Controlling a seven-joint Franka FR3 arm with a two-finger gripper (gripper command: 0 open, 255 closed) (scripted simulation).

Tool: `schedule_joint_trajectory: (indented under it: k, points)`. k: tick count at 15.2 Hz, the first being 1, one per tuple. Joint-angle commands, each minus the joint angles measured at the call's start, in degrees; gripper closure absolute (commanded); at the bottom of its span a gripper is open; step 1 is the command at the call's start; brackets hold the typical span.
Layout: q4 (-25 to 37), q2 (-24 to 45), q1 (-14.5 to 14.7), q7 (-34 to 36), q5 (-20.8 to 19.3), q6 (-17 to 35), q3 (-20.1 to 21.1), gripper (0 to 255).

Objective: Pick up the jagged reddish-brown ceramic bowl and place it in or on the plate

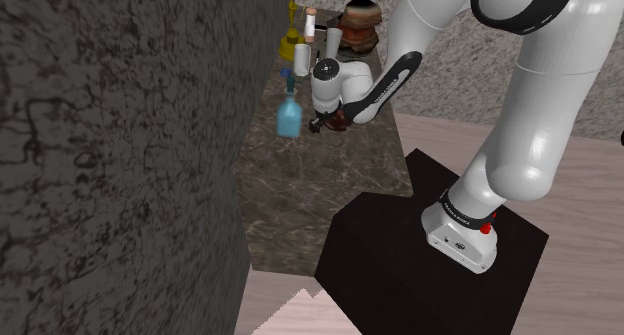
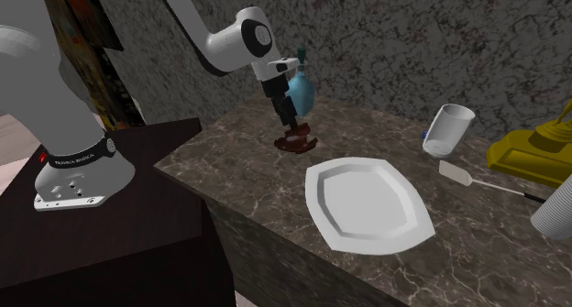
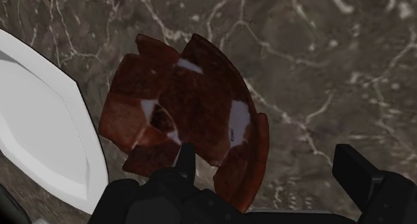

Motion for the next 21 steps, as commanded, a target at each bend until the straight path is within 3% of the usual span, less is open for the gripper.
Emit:
schedule_joint_trajectory:
  k: [1, 2, 11, 21]
  points:
    - [0.01, 0.01, 0.0, 0.01, -0.01, 0.01, -0.01, 0]
    - [0.01, 0.02, 0.0, 0.01, -0.01, 0.01, -0.01, 255]
    - [0.01, 0.01, 0.0, 0.01, -0.01, 0.01, 0.0, 255]
    - [-1.44, -7.47, -0.73, -7.23, 6.07, -4.96, 1.72, 255]
